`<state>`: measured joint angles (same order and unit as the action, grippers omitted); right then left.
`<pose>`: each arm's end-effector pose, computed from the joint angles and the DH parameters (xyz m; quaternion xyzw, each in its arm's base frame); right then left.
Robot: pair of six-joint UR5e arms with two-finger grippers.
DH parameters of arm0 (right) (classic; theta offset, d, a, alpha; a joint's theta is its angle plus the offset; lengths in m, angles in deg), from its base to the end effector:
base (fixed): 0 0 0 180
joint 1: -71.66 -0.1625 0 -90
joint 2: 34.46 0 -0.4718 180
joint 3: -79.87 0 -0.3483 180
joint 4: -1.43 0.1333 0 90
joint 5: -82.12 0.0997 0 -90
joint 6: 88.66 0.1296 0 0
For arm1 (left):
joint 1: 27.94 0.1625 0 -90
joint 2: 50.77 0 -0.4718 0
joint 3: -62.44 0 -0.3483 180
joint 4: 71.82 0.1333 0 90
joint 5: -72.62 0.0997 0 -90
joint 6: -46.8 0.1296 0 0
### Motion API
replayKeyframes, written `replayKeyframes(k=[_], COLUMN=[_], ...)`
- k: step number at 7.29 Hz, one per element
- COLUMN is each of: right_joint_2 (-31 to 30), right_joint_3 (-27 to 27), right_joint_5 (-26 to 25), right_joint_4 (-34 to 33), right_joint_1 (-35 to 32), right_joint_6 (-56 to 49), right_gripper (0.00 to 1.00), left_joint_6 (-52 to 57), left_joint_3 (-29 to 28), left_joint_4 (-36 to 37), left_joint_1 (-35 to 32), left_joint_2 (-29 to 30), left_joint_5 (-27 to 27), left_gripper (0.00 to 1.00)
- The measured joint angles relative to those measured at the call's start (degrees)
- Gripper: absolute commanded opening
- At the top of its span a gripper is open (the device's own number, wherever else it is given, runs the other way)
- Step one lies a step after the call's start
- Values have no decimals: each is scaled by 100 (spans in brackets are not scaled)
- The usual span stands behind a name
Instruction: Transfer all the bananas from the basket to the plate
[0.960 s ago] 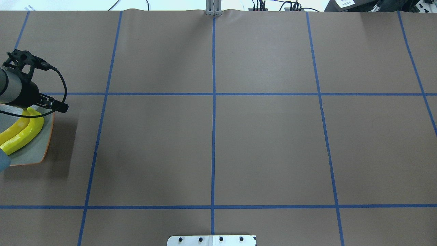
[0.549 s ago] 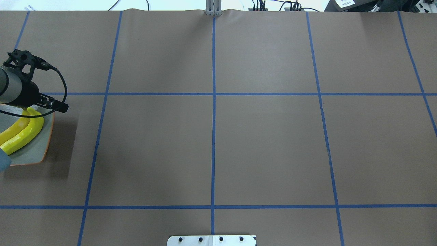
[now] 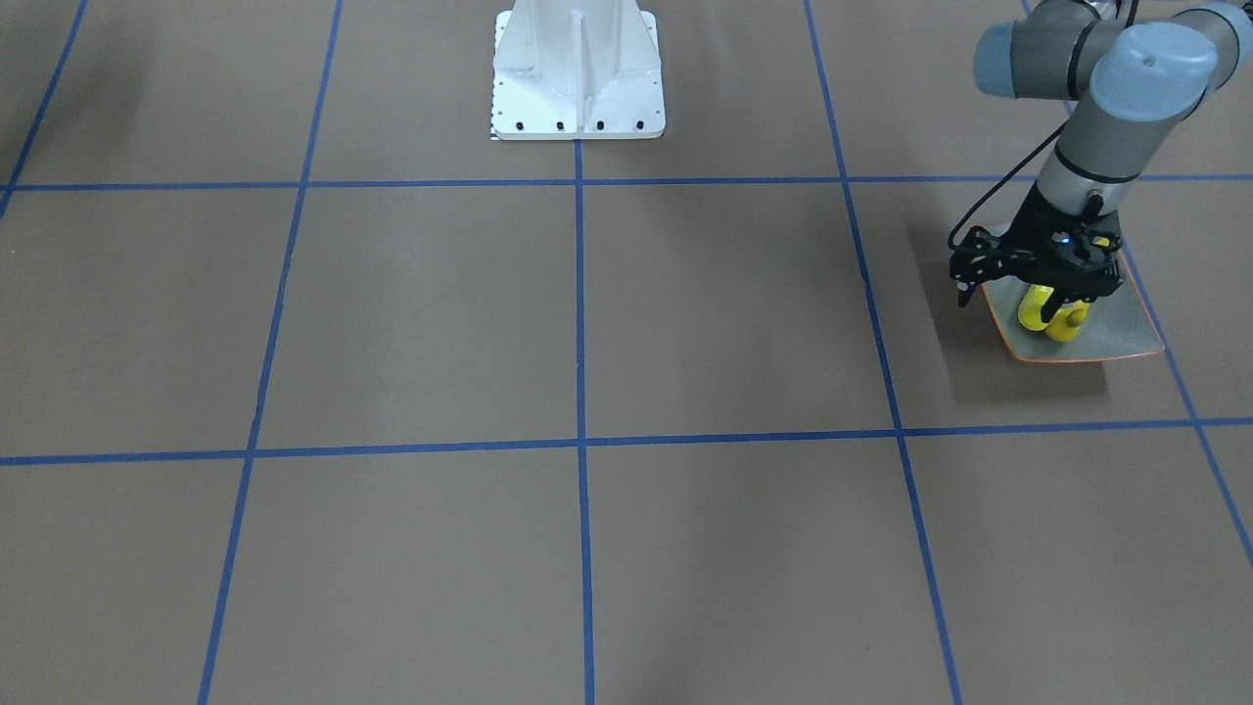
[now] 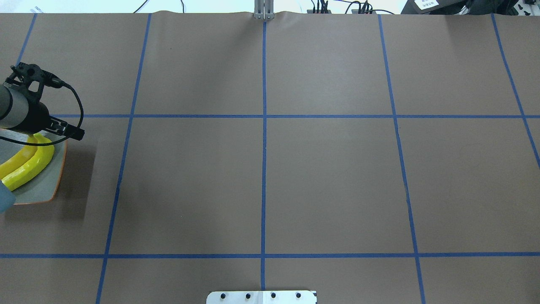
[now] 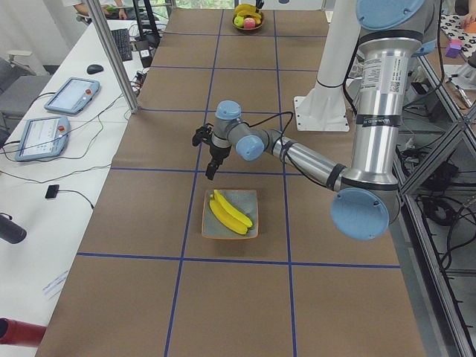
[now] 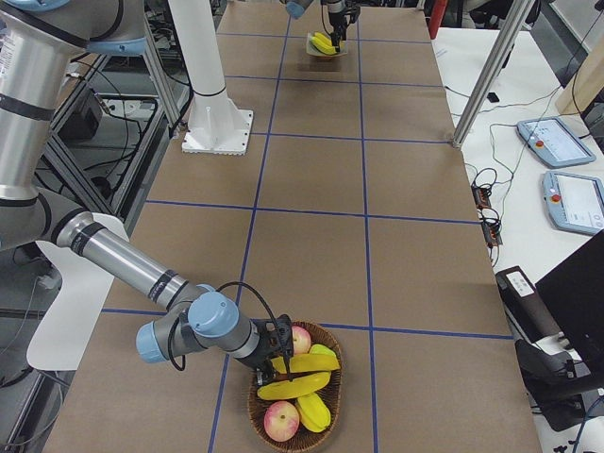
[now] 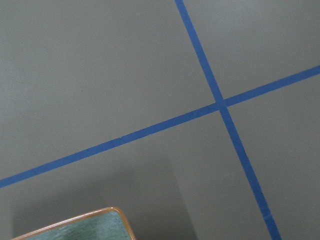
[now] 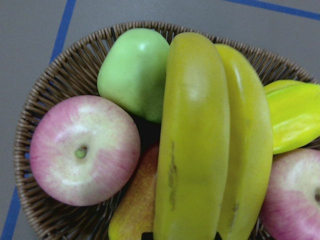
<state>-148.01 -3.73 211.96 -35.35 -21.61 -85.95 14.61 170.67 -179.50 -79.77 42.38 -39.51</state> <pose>0.0641 -0.2409 0.8209 0.1912 -0.3328 -0.0206 0.9232 0.2446 -0.4479 0.5370 0.1639 0.3369 0.1123 0.9203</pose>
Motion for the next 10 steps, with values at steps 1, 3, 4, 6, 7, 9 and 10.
replayKeyframes(k=[1,3,4,6,7,9,10], right_joint_2=[44,405,742,1543,1977,2759,3056], right_joint_3=[-144,-384,-465,-692,-829,-1172,-1369], right_joint_5=[133,568,868,1094,1104,1038,860], right_joint_4=[-54,-371,-516,-568,-567,-560,-559], right_joint_1=[-66,-54,126,909,1381,2295,2774], right_joint_6=[41,516,1129,2783,3624,5181,5776], right_gripper=[0,0,0,0,0,0,0], left_joint_6=[0,-219,-625,-1757,-2285,-3076,-3598], left_joint_3=[-23,-114,-231,-619,-803,-948,-1025], left_joint_4=[-6,-7,-11,-20,-23,-192,-567], left_joint_1=[8,14,41,362,567,758,780], left_joint_2=[9,240,557,1459,1905,2485,2647], left_joint_5=[-1,-22,-45,-58,-58,-62,-65], left_gripper=[100,100,100,100,100,100,100])
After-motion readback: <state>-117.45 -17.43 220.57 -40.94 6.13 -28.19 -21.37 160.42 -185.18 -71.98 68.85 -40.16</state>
